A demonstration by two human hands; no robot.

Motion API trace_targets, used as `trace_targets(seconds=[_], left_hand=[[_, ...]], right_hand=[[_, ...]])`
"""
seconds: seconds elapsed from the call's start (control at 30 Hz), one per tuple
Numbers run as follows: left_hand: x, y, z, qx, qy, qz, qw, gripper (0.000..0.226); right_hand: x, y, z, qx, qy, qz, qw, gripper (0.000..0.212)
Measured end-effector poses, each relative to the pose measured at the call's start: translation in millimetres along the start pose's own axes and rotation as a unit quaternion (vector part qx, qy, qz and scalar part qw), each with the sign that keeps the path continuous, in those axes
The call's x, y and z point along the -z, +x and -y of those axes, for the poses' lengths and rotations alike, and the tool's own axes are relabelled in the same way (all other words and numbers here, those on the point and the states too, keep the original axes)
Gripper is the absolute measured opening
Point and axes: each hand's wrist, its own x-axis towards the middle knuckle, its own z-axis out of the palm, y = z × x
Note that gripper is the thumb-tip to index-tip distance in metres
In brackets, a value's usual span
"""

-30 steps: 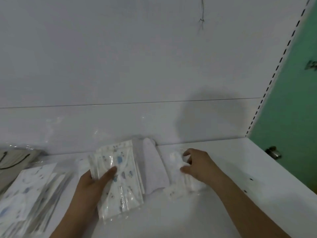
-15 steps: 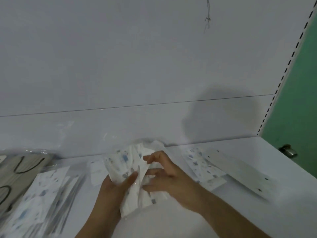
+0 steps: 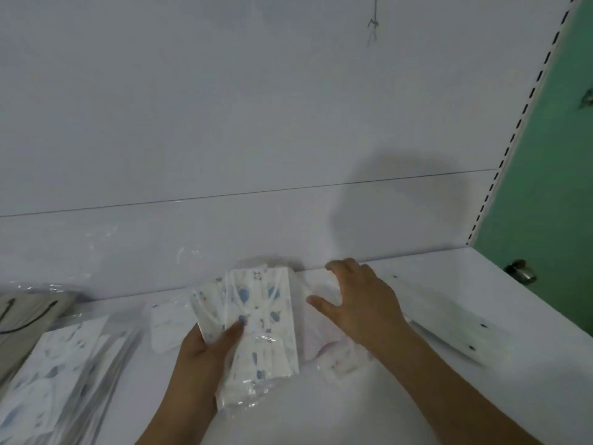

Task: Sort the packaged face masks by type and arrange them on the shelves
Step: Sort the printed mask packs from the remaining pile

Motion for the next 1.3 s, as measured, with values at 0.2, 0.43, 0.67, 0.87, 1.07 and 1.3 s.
trace_targets(seconds=[0.2, 0.43, 0.67, 0.87, 1.07, 1.3], left_hand=[[-2.8, -2.2, 1.3, 0.001, -0.033, 0.007, 0.999, 0.029], [-9.9, -7.4, -2.2, 0.000, -0.097, 0.037, 0.995, 0.043], [-3.2, -5.6, 0.8, -0.024, -0.026, -0.009, 0.999, 0.024], [-2.5, -4.0, 1.7, 0.004, -0.045, -0.016, 0.999, 0.024], [-5.6, -5.9, 4.1, 0.015, -0.027, -0.007, 0.999, 0.024], [-3.5, -7.2, 6.5, 0.008, -0.017, -0.007, 1.000, 0.022]], right_hand=[[-4.1, -2.6, -18.7, -0.104, -0.116, 0.015, 0.988, 0.022], [16.5, -35.0, 48.3, 0.026, 0.238, -0.169, 0.956, 0.010], [10.3, -61.4, 27.7, 0.226, 0.204, 0.051, 0.951, 0.036], [38.1, -64.3, -91.7, 0.094, 0.017, 0.101, 0.990, 0.042], [41.5, -67.8, -84.8, 0.097, 0.061, 0.028, 0.993, 0.034], [40.0, -58.4, -68.4, 0.095, 0.024, -0.109, 0.989, 0.011]])
